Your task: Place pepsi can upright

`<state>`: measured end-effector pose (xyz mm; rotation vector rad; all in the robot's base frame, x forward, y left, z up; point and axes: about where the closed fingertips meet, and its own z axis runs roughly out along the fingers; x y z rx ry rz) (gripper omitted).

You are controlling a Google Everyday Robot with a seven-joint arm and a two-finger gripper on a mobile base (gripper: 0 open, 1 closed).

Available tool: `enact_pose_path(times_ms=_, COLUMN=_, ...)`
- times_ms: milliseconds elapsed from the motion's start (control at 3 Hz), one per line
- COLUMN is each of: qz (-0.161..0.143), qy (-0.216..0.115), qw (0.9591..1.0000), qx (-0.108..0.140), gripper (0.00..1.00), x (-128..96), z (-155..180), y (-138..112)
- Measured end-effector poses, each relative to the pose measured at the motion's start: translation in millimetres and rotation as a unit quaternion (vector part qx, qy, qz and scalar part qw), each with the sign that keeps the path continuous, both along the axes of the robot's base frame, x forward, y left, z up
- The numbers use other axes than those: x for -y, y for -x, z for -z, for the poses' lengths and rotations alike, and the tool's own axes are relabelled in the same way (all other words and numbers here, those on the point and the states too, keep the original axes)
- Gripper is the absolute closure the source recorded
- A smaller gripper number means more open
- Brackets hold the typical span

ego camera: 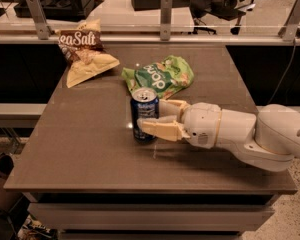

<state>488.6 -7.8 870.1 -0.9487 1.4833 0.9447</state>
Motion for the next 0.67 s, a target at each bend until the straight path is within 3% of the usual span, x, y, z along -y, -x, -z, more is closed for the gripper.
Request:
enact_pose_path(times_ms=333, qz=-0.002, qy=0.0, qw=1.0, qx=0.001, gripper=0.13, x=-2.2, z=-0.9, y=0.6)
enact_pose_path(times_ms=667, qz=-0.004, qy=0.001, qw=1.0, qx=0.002, gripper=0.0, x=-4.3, z=-1.8, y=1.2)
